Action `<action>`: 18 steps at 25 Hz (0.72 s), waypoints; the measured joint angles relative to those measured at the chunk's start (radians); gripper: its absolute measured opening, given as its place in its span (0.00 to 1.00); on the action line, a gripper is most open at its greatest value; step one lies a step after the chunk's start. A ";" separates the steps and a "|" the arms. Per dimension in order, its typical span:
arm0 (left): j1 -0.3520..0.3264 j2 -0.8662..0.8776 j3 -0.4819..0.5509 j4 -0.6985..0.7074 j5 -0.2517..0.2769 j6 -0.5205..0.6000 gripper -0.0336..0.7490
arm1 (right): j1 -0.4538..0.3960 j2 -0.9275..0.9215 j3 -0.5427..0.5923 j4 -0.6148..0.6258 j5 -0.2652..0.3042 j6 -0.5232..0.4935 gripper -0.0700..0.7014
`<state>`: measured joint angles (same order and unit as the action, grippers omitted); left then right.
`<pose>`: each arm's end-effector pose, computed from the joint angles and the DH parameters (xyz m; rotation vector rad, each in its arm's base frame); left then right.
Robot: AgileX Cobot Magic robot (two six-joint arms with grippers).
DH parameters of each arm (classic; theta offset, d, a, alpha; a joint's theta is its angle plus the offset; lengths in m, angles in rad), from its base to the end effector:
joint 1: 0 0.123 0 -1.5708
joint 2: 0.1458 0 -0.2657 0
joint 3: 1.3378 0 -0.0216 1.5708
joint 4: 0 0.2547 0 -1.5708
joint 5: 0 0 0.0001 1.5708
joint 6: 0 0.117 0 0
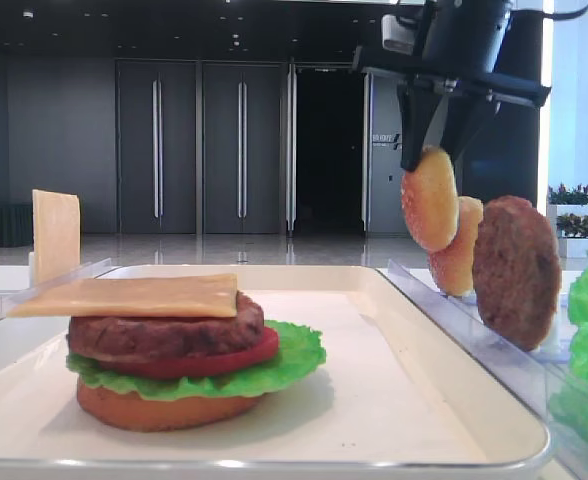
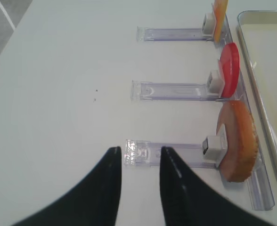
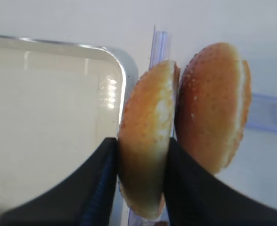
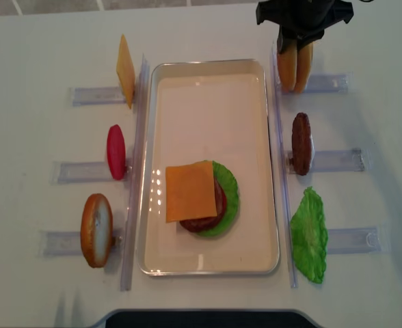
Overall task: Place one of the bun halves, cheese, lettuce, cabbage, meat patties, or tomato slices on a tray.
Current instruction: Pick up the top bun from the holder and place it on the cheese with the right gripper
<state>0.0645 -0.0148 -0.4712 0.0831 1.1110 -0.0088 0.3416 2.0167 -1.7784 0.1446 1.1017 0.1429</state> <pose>0.0384 0.0112 0.2543 -0.0830 2.1068 0.1339 0.4094 0.1615 0.2165 -0.2192 2.8426 0.3029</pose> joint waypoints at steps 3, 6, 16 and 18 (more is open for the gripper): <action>0.000 0.000 0.000 0.000 0.000 0.000 0.32 | 0.002 -0.063 0.000 -0.001 0.042 0.000 0.40; 0.000 0.000 0.000 0.000 0.000 0.000 0.32 | 0.003 -0.127 0.000 -0.005 0.096 0.000 0.40; 0.000 0.000 0.000 0.000 0.000 0.000 0.32 | 0.003 -0.240 0.005 0.004 0.121 0.000 0.40; 0.000 0.000 0.000 0.000 0.000 0.000 0.32 | 0.006 -0.273 0.021 0.013 0.122 0.003 0.40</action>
<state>0.0645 -0.0148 -0.4712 0.0831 1.1110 -0.0088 0.3478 1.7439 -1.7570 0.1576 1.2239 0.1461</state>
